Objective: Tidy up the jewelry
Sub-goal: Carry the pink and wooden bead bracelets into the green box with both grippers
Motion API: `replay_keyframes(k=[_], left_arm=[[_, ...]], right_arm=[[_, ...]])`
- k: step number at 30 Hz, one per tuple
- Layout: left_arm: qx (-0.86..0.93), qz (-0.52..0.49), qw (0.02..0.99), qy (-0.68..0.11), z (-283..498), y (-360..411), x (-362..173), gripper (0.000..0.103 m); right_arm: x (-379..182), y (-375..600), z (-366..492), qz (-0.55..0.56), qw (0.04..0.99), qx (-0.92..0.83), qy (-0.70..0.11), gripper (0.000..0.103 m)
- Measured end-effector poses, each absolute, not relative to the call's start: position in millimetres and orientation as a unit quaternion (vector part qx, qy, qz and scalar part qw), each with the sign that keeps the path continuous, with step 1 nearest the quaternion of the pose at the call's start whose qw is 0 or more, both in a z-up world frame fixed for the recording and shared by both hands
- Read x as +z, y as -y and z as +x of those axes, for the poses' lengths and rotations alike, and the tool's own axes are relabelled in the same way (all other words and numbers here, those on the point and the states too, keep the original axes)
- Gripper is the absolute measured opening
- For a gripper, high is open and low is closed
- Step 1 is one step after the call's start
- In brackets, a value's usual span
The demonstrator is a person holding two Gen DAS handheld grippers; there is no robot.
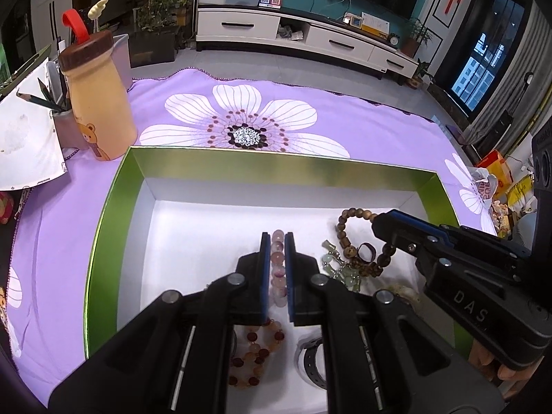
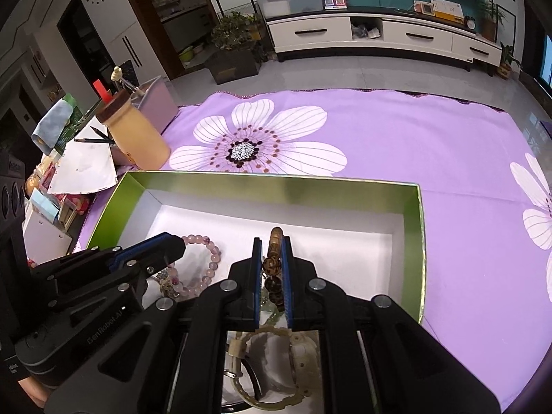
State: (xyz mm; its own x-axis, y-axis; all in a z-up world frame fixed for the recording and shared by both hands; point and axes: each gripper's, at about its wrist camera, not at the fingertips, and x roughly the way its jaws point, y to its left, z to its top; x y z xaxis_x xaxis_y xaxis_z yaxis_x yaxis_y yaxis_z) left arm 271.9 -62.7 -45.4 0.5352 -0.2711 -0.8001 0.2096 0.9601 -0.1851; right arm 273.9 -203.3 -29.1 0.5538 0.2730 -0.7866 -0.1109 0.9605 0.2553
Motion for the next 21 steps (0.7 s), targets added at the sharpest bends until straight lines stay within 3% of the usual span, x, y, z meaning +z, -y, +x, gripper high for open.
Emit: replay_keyframes(k=[21], left_arm=[[-0.134, -0.028, 0.874, -0.466, 272.9, 63.3, -48.6, 0.007]], right_arm=[[-32.0, 207.5, 275.1, 0.086, 0.874, 0.100, -0.468, 0.010]])
